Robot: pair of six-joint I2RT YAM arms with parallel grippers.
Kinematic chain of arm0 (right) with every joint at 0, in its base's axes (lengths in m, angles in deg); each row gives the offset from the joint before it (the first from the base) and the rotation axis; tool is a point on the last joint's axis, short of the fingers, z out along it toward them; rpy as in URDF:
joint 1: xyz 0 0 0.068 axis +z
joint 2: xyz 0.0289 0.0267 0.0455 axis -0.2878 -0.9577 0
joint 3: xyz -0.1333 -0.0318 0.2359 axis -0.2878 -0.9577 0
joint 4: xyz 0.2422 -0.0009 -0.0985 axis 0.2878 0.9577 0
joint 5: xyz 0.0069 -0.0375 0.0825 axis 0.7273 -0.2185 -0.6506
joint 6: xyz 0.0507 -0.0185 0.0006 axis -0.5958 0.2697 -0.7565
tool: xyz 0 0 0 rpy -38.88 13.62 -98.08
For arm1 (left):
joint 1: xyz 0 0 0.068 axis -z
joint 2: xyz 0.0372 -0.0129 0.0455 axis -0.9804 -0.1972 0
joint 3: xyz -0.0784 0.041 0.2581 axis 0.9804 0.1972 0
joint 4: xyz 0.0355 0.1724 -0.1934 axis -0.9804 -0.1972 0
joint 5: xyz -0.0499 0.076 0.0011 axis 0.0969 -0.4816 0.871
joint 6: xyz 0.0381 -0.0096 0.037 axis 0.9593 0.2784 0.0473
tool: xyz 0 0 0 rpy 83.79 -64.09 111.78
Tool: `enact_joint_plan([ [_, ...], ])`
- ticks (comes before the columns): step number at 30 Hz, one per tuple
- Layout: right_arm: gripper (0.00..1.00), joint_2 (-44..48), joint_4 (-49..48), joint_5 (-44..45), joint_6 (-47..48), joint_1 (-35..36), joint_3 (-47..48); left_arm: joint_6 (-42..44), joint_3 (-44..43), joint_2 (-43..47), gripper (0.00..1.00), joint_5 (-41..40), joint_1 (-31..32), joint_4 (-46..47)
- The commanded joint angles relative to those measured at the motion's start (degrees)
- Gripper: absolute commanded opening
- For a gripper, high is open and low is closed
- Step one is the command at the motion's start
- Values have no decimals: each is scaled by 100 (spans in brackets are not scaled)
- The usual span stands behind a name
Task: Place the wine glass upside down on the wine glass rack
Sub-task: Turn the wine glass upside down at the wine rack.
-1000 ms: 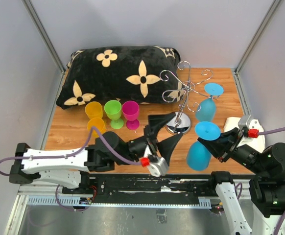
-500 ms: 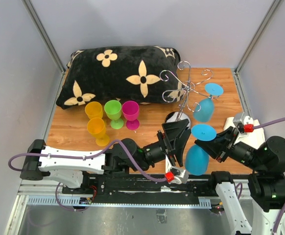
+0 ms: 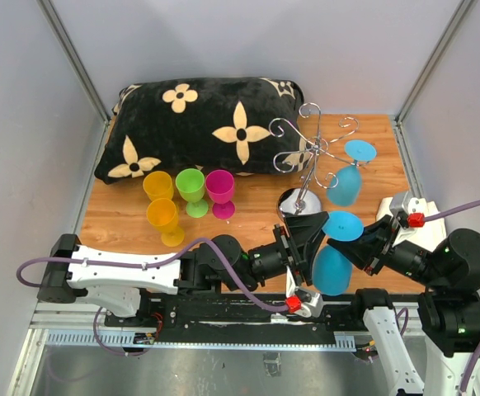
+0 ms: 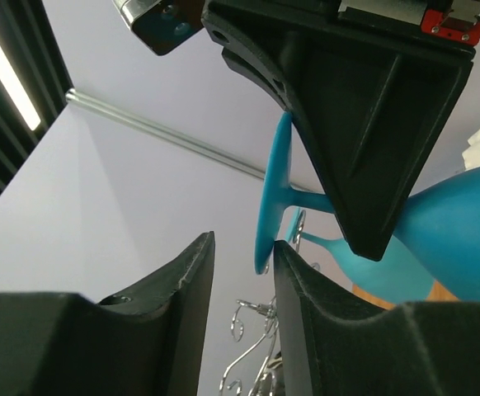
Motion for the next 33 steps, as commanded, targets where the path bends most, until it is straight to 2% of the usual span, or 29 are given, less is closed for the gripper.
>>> enact_joint_plan([
  [1,1,52,-34,-225,132,54,22,-129,-303,-104,37,115,54,-166],
  [5,1,85,-119,-285,134,59,-34,-223,-405,-159,25,170,65,-308],
  [9,5,150,-170,-318,169,54,-89,-290,-453,-166,3,184,58,-454],
  [10,8,172,-192,-320,183,54,-95,-314,-452,-164,1,169,57,-456],
  [17,38,696,-819,248,55,52,-308,-881,-596,-133,0,-145,64,-424],
  [20,45,994,-1337,410,-132,59,-572,-1140,-626,-120,0,-238,63,-395],
  [27,46,1206,-1465,644,-85,54,-709,-1197,-620,-99,0,-406,58,-458],
  [33,40,1298,-1490,842,-38,54,-852,-1290,-637,-38,0,-400,61,-483],
])
